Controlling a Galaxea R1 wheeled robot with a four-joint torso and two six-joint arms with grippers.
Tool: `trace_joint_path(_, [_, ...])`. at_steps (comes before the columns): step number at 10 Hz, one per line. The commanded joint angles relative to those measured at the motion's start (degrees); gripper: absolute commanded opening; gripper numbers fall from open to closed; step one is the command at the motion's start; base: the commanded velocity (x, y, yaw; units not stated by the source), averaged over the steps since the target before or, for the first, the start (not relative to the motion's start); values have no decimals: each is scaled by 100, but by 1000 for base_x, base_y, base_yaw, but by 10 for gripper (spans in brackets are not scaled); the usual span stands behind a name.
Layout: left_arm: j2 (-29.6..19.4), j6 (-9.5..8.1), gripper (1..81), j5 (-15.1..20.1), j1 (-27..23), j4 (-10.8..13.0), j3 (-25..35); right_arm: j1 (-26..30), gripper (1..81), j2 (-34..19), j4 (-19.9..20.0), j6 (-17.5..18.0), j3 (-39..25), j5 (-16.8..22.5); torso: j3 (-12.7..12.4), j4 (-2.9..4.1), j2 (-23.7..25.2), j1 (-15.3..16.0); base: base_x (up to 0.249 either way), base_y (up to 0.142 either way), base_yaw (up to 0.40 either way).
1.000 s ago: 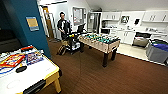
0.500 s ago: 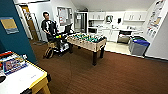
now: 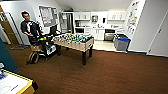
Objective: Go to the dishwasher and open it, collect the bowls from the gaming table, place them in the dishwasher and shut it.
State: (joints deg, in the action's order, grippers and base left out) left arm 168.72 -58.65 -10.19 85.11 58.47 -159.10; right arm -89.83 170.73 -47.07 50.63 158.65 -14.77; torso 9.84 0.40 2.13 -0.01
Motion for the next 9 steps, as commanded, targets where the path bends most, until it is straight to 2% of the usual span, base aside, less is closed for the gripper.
trace_joint_path(1, [-66, -6, 10, 149, -210, -11, -25, 171, 10, -19, -57, 0, -19, 115, 0, 0, 0, 1, 0, 0, -373])
trace_joint_path(8, [-92, -15, 10, 96, -201, -19, -25, 180, 10, -19, -57, 0, -19, 124, 0, 0, 0, 1, 0, 0, -355])
trace_joint_path(9, [-101, -15, 10, 87, -209, -19, -25, 188, 10, -10, -57, 0, -19, 124, 0, 0, 0, 1, 0, -155, 0])
